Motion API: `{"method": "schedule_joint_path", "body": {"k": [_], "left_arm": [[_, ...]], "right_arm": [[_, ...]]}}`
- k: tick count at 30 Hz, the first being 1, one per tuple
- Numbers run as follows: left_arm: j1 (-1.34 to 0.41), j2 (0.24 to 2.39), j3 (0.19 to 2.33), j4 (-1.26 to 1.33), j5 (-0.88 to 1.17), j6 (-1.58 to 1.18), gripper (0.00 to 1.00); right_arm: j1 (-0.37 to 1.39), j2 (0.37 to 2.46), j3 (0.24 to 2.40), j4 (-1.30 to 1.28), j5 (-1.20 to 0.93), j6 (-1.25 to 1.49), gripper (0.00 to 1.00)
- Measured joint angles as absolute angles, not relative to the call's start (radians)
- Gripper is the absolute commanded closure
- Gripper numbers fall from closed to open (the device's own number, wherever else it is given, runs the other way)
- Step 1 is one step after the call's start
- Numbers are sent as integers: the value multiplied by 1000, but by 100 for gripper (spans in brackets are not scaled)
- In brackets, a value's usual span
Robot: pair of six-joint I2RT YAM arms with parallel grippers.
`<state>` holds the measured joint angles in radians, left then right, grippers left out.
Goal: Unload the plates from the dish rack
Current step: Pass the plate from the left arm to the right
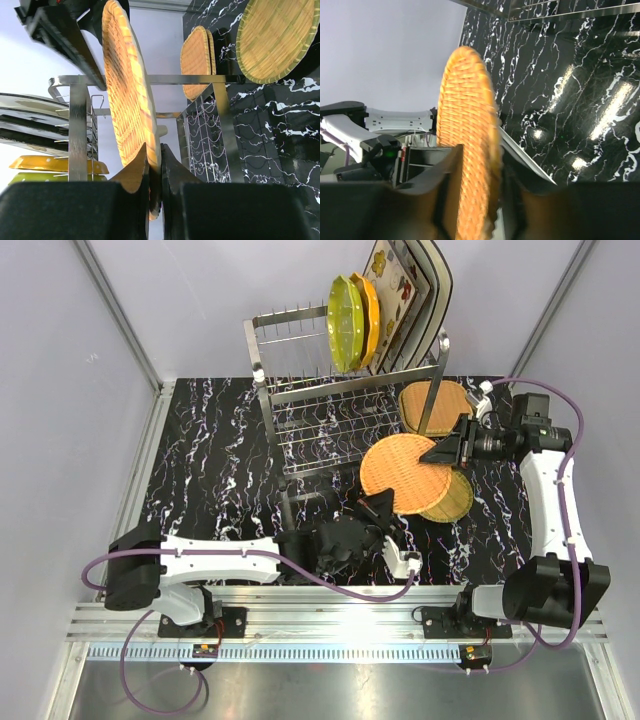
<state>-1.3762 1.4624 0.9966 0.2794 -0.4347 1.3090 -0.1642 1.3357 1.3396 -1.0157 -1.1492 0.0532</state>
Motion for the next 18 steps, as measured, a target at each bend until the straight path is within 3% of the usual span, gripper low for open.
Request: {"method": "schedule_joint_path", "body": {"k": [10, 16, 18], "left_arm": [[-1380, 1475, 992, 315, -453, 1312, 98], [-1381, 1477, 987, 342, -467, 1281, 61], [-1381, 1477, 986, 359, -475, 1258, 41]], "right_arm": [[-163, 1335, 1317, -1001, -1133, 108, 99], [-162, 1336, 1314, -992, -1135, 101, 100], [-162, 1338, 1314, -992, -1136, 86, 100]]}}
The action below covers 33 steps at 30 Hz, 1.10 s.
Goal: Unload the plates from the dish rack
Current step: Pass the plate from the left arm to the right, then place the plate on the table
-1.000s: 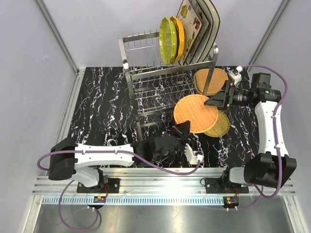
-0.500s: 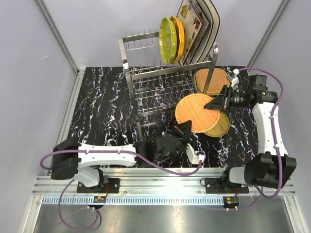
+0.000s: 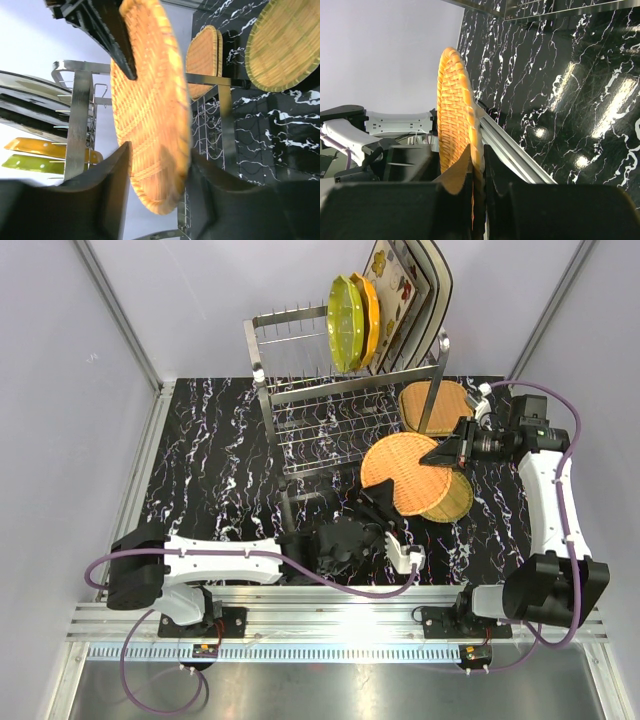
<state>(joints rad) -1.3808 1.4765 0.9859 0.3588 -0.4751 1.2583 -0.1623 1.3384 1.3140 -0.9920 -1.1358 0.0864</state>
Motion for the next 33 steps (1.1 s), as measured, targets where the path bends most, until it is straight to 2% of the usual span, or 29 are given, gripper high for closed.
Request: {"method": "schedule_joint_path", "body": {"k": [3, 10, 20, 33], "left_arm": [[-1380, 1476, 981, 383, -485, 1220, 21], [-1389, 1475, 940, 437, -527, 1167, 1], [-1403, 1427, 866, 476, -604, 1069, 1], [-1433, 1359, 773, 495, -720, 913, 1]], "right_arm": [[-163, 1346, 1314, -992, -1136, 70, 100], [-184, 1378, 1314, -967, -1136, 57, 100], [-257, 1489, 1343, -932, -1126, 45, 100], [-314, 1527, 1356, -882, -1107, 29, 100]]}}
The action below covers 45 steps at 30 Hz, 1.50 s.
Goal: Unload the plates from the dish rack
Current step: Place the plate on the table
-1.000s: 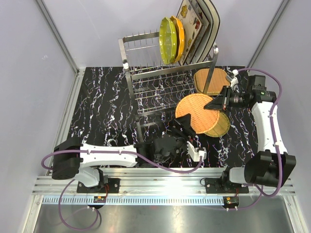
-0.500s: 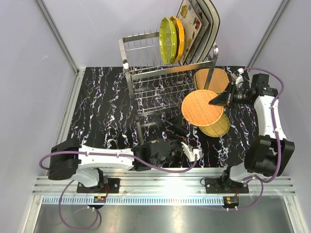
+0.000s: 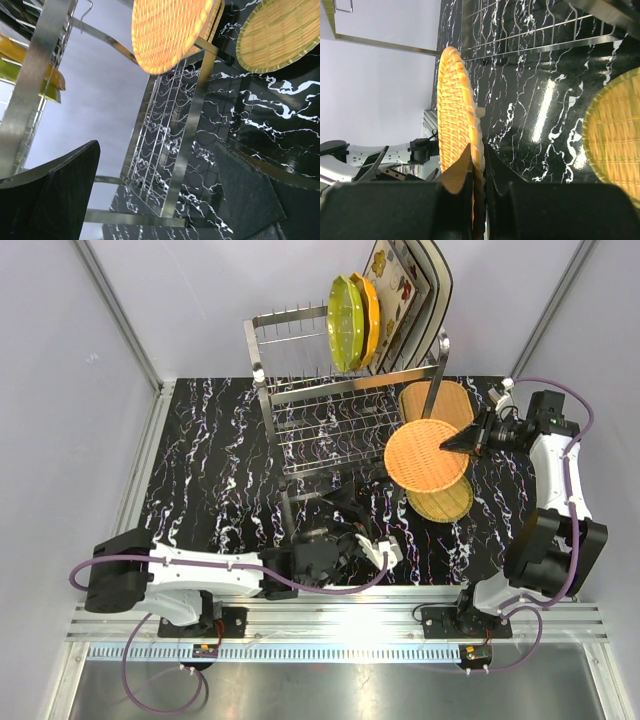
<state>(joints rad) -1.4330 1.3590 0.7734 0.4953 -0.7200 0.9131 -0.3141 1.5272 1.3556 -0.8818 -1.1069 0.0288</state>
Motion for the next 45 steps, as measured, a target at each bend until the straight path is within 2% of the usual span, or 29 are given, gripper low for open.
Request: {"method": "schedule_joint_path", "body": {"k": [12, 28, 45], "left_arm": [[-1433, 1246, 728, 473, -784, 589, 1], [-1351, 1023, 662, 285, -820, 53, 1], [-1303, 955, 614, 238, -793, -156, 1]], "right_arm": [[-354, 1550, 1354, -860, -1071, -54, 100], [-408, 1613, 1233, -735, -993, -158, 100], [-456, 1835, 1193, -624, -946, -239, 98]]}}
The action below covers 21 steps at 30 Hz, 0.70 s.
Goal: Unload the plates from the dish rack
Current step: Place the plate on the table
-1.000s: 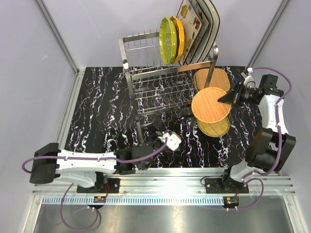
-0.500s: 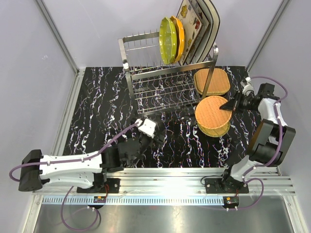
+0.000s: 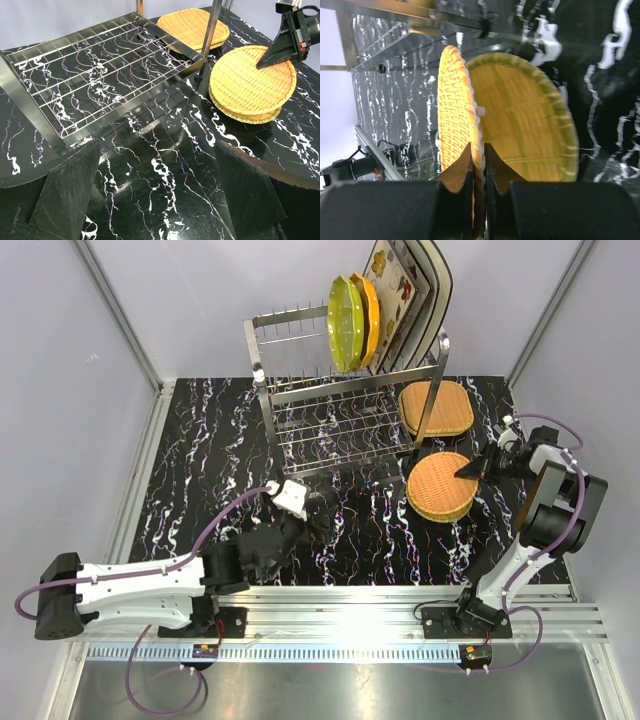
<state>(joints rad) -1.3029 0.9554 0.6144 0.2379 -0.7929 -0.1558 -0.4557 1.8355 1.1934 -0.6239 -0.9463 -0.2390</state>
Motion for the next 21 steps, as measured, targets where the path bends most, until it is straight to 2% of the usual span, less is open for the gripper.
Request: {"method": "schedule_joint_path", "body": {"k": [5, 9, 10, 14, 21], "left_arm": [[-1298, 955, 614, 233, -785, -163, 1], [-1291, 955, 614, 233, -778, -167, 1], [-1290, 955, 614, 234, -777, -167, 1], [-1285, 957, 614, 233, -766, -167, 1], [-1267, 957, 614, 231, -741, -186, 1]], "right_arm": [[-473, 1874, 1193, -621, -931, -257, 92], [-474, 1885, 1193, -623, -935, -259, 78], [-474, 1885, 1193, -624, -934, -261, 71], [-474, 1889, 1193, -629, -921, -285, 52], [-474, 1890, 1198, -675, -857, -348, 29]]}}
